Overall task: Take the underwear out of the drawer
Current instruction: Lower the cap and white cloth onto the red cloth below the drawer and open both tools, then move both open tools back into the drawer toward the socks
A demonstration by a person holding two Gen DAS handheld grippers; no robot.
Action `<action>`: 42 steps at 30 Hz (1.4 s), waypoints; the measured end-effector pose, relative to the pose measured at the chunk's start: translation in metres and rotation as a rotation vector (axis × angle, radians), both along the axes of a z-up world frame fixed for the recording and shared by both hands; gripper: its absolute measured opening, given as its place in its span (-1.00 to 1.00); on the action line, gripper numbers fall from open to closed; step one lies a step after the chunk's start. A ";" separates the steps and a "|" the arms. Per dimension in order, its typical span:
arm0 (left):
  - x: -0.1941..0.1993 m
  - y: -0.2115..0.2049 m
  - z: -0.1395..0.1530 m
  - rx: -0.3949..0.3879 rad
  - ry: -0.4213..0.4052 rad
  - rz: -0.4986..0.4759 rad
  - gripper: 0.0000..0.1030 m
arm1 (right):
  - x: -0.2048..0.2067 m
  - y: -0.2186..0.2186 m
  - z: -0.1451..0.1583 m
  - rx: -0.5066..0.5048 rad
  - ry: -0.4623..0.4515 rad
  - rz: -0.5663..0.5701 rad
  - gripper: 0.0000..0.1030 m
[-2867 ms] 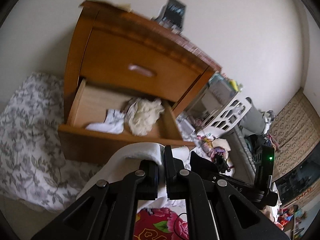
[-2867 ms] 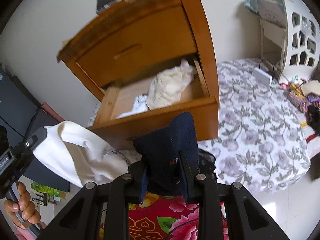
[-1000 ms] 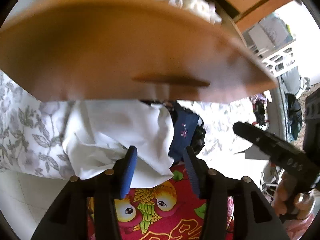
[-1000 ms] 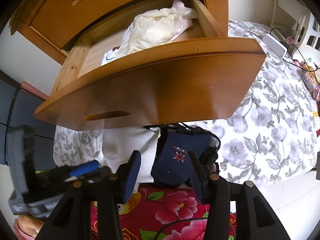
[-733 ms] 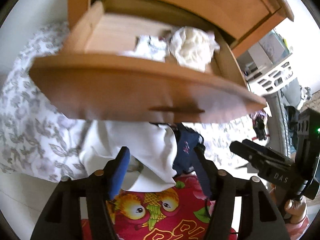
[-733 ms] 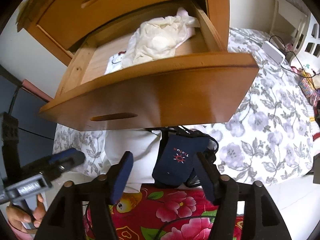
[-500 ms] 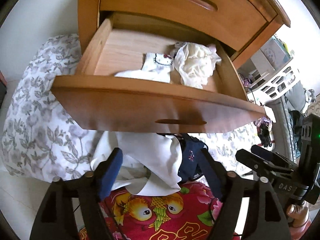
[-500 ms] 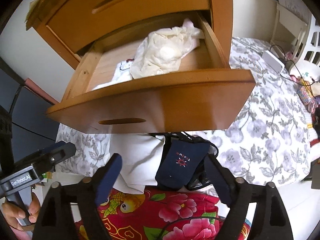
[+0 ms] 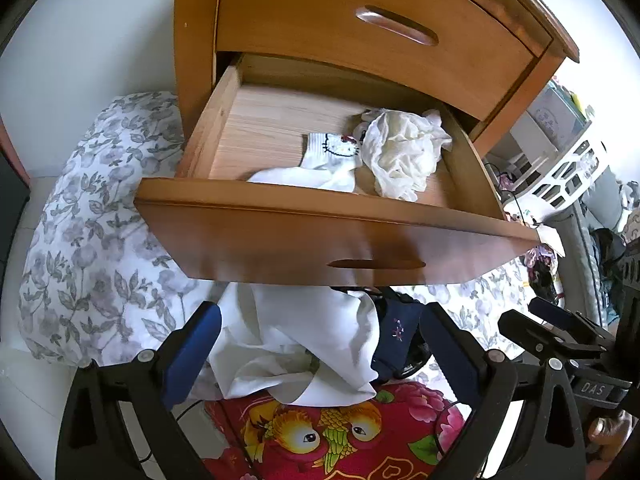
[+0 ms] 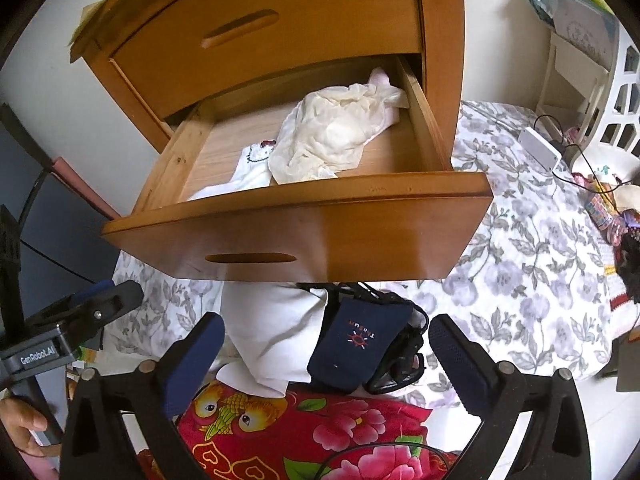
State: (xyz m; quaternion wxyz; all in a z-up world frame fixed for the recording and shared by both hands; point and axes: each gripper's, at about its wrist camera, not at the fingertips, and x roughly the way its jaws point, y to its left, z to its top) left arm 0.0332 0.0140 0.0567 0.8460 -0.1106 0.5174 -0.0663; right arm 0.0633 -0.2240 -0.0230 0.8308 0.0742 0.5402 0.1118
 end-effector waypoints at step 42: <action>0.052 0.016 0.033 0.083 -0.152 0.045 0.94 | 0.050 0.023 0.031 -0.079 -0.204 0.067 1.00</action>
